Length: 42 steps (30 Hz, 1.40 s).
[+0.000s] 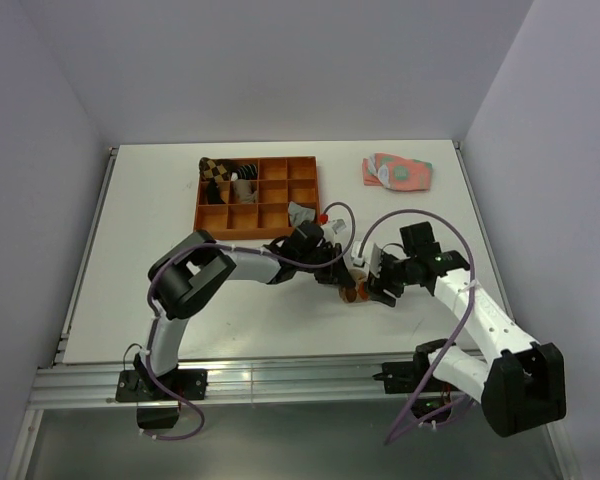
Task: Roll the socks
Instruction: Roll the sock at the center of the board.
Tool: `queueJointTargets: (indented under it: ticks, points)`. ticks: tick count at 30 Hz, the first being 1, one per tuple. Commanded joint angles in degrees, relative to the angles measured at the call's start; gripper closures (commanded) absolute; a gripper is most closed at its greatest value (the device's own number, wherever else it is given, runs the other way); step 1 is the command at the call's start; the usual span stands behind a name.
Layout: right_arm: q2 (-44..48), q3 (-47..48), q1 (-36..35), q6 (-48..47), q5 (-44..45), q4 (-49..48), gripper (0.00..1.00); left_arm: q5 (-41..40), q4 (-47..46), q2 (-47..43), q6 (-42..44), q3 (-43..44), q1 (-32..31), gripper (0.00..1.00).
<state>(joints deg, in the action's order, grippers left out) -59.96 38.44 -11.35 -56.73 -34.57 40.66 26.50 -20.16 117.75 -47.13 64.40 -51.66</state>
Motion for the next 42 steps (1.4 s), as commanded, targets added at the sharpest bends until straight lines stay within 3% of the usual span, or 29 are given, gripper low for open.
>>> queueJointTargets:
  ticks: [1, 12, 23, 26, 33, 40, 42]
  points:
    - [2.22, -2.92, -3.84, -1.63, 5.37, -7.17, 0.3, 2.77, 16.9, 5.02, 0.82, -0.33, 0.33, 1.0]
    - [-0.94, -7.32, -10.97, -0.84, 13.73, -16.14, 0.28, 6.81, 18.15, 7.4, -0.68, 2.31, 1.38, 1.0]
    - [-10.43, -4.51, -13.08, -0.05, 15.85, -15.79, 0.3, 9.44, 17.71, 8.46, -2.78, 3.71, 2.35, 1.0]
    - [-12.71, -2.93, -13.17, 1.09, 15.06, -14.92, 0.35, 9.88, 17.0, 8.72, -3.58, 3.89, 2.62, 1.0]
    - [-20.89, 3.48, -13.08, 3.56, 13.04, -9.13, 0.74, 6.91, 15.77, 7.23, -4.46, 2.22, 2.62, 0.96]
    - [-26.33, 6.04, -12.64, 4.08, 13.03, -4.98, 0.8, -0.91, 11.91, 0.74, -5.33, -2.78, 2.88, 0.69]
    - [-27.13, 6.74, -12.29, 4.17, 12.95, -3.93, 0.8, -2.68, 10.15, -0.94, -5.95, -4.01, 3.14, 0.67]
